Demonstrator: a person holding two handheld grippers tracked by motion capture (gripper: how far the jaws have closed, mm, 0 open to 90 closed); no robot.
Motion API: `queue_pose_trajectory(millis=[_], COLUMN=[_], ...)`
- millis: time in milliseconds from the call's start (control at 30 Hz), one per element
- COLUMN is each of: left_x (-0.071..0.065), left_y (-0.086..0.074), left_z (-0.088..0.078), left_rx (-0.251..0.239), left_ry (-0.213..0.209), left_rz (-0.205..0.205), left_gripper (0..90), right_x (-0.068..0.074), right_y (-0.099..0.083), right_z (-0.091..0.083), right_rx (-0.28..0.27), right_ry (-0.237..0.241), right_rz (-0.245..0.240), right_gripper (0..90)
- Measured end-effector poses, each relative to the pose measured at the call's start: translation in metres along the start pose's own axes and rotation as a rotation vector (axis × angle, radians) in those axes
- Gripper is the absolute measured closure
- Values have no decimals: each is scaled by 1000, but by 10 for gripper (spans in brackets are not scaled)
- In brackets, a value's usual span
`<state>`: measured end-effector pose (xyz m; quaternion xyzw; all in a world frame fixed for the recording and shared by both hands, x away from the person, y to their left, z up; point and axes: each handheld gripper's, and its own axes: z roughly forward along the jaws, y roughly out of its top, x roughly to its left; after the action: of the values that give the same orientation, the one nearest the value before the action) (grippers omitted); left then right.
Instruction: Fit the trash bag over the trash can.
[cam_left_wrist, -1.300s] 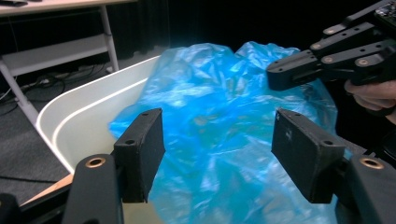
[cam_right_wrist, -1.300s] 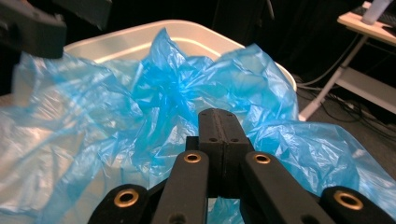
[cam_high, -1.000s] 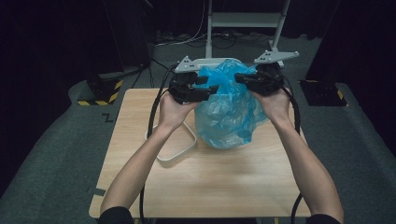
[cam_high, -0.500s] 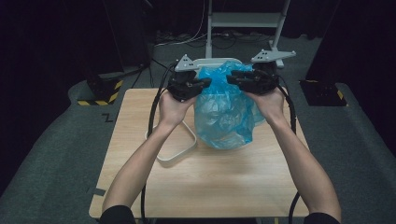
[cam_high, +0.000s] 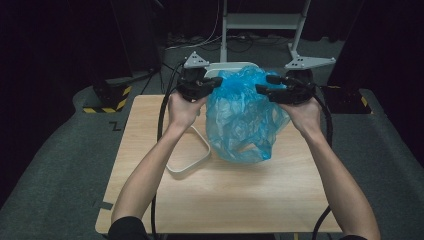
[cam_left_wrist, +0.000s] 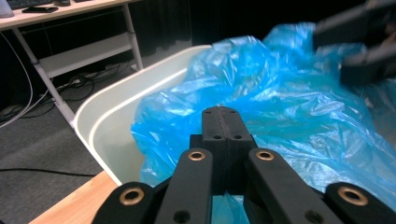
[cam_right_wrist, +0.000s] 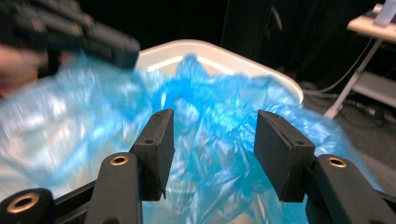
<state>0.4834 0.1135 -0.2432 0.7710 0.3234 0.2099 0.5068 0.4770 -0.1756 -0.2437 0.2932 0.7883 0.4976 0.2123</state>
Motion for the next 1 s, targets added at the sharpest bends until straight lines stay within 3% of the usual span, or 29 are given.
queue_pose_trajectory(millis=[100, 233, 300, 433, 533, 800, 900, 1000], left_x=[-2, -11, -16, -26, -31, -35, -38, -40], left_y=[0, -1, -2, -6, -10, -15, -14, -13], left_z=[-3, -10, -14, -15, -12, 3, 6, 6], left_rx=[-15, -28, -37, 1, 5, 11, 26, 24], left_ry=[-19, -74, -104, -96, -92, -126, -100, -127], left_rz=[-20, -25, -10, 44, 65, 43, 61, 61], left_gripper=[863, 573, 455, 383, 375, 385, 524, 691], right_x=[3, 10, 12, 12, 14, 18, 20, 21], right_y=[-3, -9, -10, -6, 0, 14, 18, 20], right_z=[8, 17, 19, 18, 18, 23, 24, 24], right_rx=[24, 56, 60, 24, 6, -23, -34, -35], right_ry=[10, -9, -8, 1, 1, 20, 26, 47], right_rz=[-19, -87, -102, -96, -97, -79, -81, -74], right_gripper=[629, 802, 877, 897, 899, 899, 899, 878])
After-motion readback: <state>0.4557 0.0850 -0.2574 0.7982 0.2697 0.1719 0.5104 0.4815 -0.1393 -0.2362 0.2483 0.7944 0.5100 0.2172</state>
